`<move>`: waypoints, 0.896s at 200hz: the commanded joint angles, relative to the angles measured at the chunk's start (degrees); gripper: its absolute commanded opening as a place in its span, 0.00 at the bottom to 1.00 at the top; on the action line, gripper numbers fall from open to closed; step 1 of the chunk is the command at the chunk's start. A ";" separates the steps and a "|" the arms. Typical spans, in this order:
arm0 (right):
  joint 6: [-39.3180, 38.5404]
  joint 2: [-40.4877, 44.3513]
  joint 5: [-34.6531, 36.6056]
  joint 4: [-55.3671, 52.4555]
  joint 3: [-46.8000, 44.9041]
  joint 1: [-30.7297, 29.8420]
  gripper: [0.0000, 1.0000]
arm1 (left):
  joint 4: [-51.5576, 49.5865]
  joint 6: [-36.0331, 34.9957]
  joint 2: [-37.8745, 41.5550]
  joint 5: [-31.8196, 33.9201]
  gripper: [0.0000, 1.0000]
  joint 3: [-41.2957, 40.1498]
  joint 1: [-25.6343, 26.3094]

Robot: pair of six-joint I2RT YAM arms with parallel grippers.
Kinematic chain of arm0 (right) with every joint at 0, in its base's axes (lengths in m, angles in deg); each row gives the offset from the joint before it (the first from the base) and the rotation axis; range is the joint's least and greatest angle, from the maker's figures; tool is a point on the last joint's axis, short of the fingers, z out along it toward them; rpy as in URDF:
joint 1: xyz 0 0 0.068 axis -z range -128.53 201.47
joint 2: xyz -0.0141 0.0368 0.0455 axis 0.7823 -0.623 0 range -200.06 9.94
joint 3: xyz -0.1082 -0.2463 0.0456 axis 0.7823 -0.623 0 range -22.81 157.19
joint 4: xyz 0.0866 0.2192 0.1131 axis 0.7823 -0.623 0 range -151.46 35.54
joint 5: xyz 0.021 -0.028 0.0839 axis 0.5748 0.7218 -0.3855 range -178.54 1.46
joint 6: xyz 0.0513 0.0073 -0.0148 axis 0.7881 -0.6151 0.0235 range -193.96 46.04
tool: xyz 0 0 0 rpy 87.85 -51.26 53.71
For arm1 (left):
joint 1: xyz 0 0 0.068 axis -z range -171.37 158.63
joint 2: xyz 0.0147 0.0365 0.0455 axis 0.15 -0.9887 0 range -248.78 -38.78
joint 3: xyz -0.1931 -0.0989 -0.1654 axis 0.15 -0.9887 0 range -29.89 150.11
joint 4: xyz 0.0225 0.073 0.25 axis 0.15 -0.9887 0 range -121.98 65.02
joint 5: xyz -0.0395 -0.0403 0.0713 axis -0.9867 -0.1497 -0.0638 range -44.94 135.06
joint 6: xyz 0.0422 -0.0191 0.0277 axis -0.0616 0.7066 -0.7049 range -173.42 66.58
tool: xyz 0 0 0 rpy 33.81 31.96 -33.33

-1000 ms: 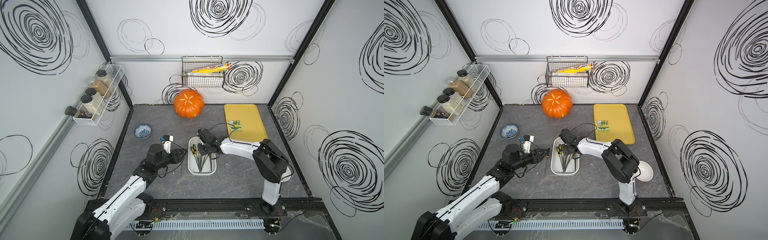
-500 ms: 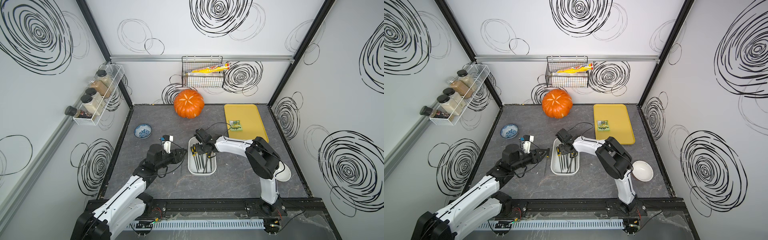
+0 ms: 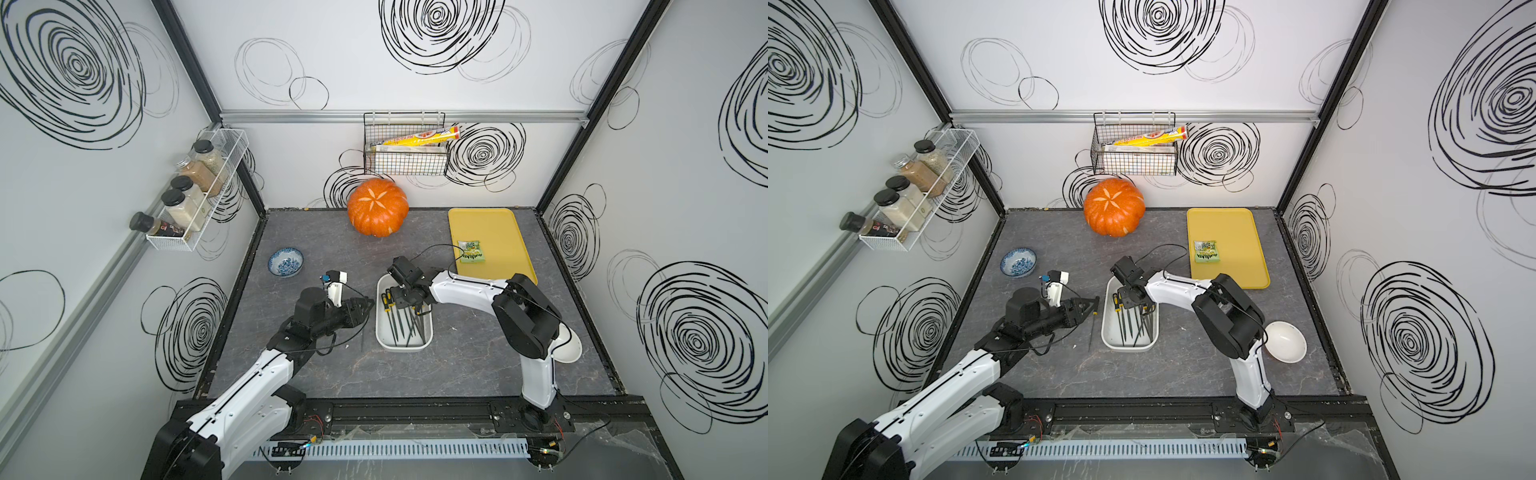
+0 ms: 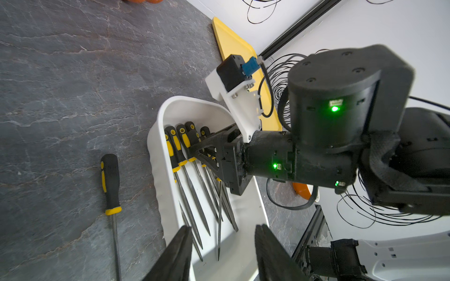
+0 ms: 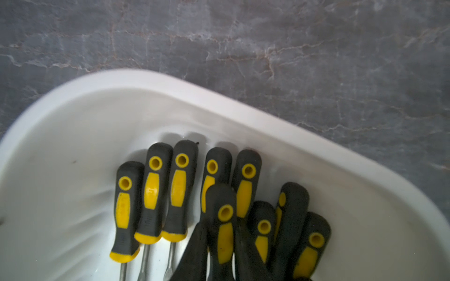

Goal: Take the file tool out of the storage box
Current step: Pick up the file tool from the storage box.

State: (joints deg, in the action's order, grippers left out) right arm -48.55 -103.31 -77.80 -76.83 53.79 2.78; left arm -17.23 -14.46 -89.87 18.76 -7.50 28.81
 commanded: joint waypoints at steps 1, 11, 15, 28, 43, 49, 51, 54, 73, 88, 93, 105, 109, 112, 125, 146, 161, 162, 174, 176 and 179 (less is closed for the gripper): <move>0.08 3.93 -0.15 0.12 -0.61 -0.35 0.13 | 1.66 -1.08 0.14 -0.02 0.50 0.20 -0.33; 0.01 4.60 -0.38 0.38 -0.47 -0.32 0.12 | 1.72 -1.04 0.09 -0.14 0.50 0.26 -0.32; 0.00 4.84 -0.37 0.69 -0.56 -0.35 0.12 | 1.67 -0.98 0.10 -0.15 0.50 0.13 -0.33; -0.45 5.96 -0.57 1.60 -0.77 -0.33 0.10 | 2.19 -0.82 0.10 -0.92 0.50 -0.13 -0.32; -0.95 7.88 -0.40 3.29 -1.30 -0.25 0.07 | 3.94 -0.35 0.11 -2.83 0.50 -0.65 -0.33; -1.18 8.61 -0.35 4.39 -1.67 -0.19 0.06 | 4.93 -0.08 0.11 -3.96 0.50 -0.93 -0.32; -1.40 9.02 -0.50 4.69 -1.88 -0.23 0.06 | 5.31 0.01 0.11 -4.38 0.50 -1.01 -0.32; -1.71 9.55 -0.95 5.49 -2.14 -0.26 0.06 | 5.92 0.13 0.02 -5.05 0.50 -1.15 -0.33; -2.41 13.82 -3.30 10.29 -4.25 -0.25 0.05 | 10.42 0.88 -0.32 -11.31 0.51 -2.07 -0.27; -2.92 16.98 -7.31 13.91 -5.41 -0.06 0.06 | 15.41 2.69 0.08 -14.58 0.56 -3.40 0.02; -3.20 17.96 -9.16 15.37 -5.85 -0.03 0.06 | 16.20 3.01 0.26 -14.84 0.57 -3.73 0.11; -2.81 20.33 -12.26 18.87 -7.06 -0.05 0.06 | 15.77 2.76 0.48 -14.72 0.60 -3.47 0.36; -2.47 20.97 -13.46 20.17 -7.66 0.01 0.06 | 15.55 2.62 0.55 -14.78 0.61 -3.32 0.42; -2.25 21.69 -14.31 21.08 -8.05 0.00 0.06 | 15.47 2.51 0.55 -14.87 0.61 -3.32 0.53; -0.84 24.00 -19.05 24.82 -9.81 0.03 0.06 | 16.46 2.50 0.59 -15.15 0.63 -3.32 1.42; 2.21 26.51 -25.87 30.98 -12.61 -0.01 0.06 | 17.84 1.47 0.14 -14.76 0.63 -2.87 4.91; 4.39 27.56 -28.59 33.10 -13.48 -0.01 0.06 | 16.29 -0.18 -0.44 -12.63 0.63 -1.74 7.65; 4.56 27.65 -28.81 33.36 -13.57 -0.01 0.06 | 16.14 -0.28 -0.47 -12.37 0.63 -1.69 7.80; 6.16 28.70 -30.17 36.10 -15.08 0.00 0.06 | 15.44 -1.06 -1.14 -11.65 0.62 -1.06 9.08; 6.43 28.92 -30.39 36.55 -15.23 0.04 0.06 | 15.63 -1.05 -1.30 -11.82 0.61 -1.04 9.26; 6.77 29.08 -30.71 37.16 -15.61 0.01 0.06 | 15.97 -1.12 -1.52 -11.96 0.60 -0.99 9.46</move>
State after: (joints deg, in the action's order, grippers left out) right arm -46.17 -76.36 -101.49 -48.05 40.43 2.85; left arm -3.86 -13.11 -90.22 6.19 -10.47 36.24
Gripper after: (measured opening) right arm 0.181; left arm 0.622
